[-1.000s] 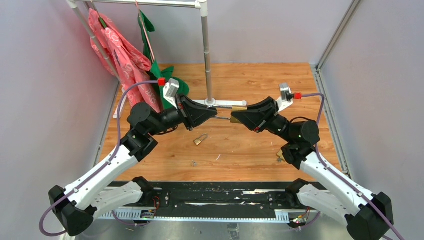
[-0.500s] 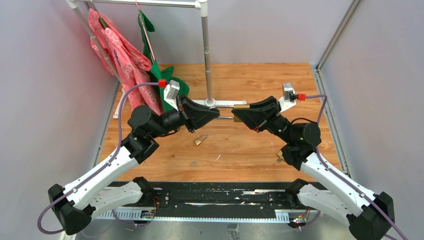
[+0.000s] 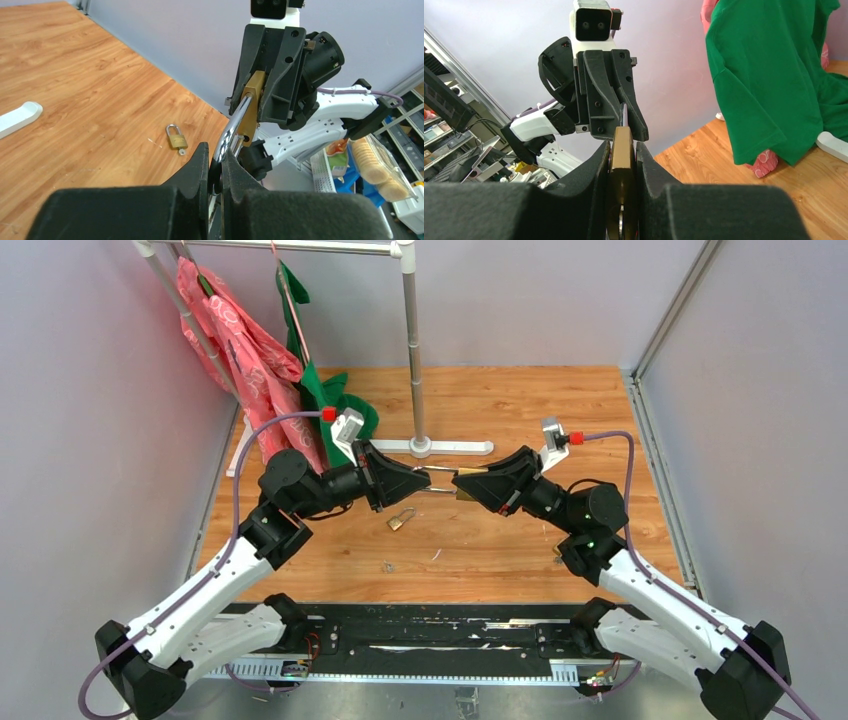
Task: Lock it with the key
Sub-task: Lock the lock.
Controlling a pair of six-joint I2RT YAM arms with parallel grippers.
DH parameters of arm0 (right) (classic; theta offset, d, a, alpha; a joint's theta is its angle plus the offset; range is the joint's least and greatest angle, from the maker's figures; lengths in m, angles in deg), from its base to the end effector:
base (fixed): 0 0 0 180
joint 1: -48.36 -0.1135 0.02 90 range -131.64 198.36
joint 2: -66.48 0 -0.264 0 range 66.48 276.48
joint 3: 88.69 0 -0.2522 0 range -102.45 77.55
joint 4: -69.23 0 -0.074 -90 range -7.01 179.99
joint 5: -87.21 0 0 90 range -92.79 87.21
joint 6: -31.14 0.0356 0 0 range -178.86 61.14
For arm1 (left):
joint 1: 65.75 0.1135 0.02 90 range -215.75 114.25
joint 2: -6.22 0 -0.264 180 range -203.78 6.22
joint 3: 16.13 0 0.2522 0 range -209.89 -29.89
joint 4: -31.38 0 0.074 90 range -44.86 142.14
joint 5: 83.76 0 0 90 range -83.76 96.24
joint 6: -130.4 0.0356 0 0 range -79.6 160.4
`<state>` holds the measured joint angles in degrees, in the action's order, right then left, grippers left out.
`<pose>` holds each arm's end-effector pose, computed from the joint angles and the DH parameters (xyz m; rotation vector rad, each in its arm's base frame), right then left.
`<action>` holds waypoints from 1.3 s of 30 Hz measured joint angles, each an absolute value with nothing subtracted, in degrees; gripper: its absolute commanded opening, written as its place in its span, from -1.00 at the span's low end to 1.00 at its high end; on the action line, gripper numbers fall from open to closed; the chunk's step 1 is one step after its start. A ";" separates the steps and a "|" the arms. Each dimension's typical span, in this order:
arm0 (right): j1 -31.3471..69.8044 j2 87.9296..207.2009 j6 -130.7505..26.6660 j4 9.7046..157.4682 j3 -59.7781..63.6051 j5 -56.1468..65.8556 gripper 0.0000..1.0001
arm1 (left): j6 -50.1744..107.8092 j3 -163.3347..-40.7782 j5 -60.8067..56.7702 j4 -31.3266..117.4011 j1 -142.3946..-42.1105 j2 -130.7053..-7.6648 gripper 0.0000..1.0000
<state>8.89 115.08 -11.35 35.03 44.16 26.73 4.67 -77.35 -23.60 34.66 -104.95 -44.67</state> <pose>0.1323 0.1317 0.3619 -0.4547 1.1398 1.6047 0.1482 -0.1437 0.3764 0.5198 1.5526 -1.4103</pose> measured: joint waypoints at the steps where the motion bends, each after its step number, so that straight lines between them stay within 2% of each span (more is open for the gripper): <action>1: 8.89 115.08 -11.35 35.18 44.27 26.80 -1.00 | 4.52 -77.09 -24.00 34.53 -104.73 -44.67 -1.00; 13: 10.75 116.77 -10.35 32.64 44.40 33.88 -1.00 | 3.82 -77.04 -32.02 32.65 -102.81 -45.72 -1.00; 24: 15.60 132.81 10.88 3.03 44.38 45.68 -1.00 | 5.74 -76.80 -33.70 34.42 -102.90 -42.88 -1.00; 31: 16.04 132.37 11.58 3.07 44.05 47.04 -1.00 | 5.90 -77.61 -33.11 35.25 -103.82 -43.36 -1.00; 39: 16.74 127.85 6.66 11.49 43.55 46.71 -1.00 | 2.42 -79.67 -33.09 35.45 -103.82 -45.98 -1.00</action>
